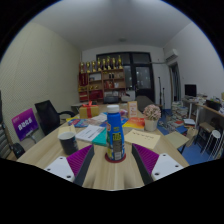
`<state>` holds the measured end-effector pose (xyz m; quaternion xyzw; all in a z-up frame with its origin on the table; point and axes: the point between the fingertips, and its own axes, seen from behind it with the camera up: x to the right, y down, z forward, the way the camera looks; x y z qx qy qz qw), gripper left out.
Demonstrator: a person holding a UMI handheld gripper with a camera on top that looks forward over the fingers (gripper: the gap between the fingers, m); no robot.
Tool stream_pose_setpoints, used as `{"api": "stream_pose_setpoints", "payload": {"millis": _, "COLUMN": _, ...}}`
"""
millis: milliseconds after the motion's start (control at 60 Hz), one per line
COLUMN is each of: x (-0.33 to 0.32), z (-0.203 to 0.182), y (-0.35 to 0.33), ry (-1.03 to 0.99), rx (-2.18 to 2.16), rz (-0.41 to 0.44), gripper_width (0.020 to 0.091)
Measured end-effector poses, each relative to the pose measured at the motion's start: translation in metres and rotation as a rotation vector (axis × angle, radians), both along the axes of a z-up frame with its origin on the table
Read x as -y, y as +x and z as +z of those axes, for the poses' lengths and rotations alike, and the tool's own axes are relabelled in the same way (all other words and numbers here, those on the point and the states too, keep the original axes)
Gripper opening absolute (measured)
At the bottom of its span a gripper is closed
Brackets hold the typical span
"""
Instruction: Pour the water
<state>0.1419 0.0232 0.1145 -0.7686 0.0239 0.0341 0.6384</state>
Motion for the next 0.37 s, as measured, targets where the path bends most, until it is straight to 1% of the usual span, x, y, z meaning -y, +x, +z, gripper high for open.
{"api": "stream_pose_setpoints", "payload": {"millis": 183, "x": 0.108, "z": 0.029, "y": -0.019, "ry": 0.033, "rx": -0.004, "rz": 0.015, "gripper_width": 0.0829}}
{"api": "stream_pose_setpoints", "payload": {"millis": 367, "x": 0.199, "z": 0.044, "y": -0.026, "ry": 0.042, "rx": 0.005, "rz": 0.01, "gripper_width": 0.083}}
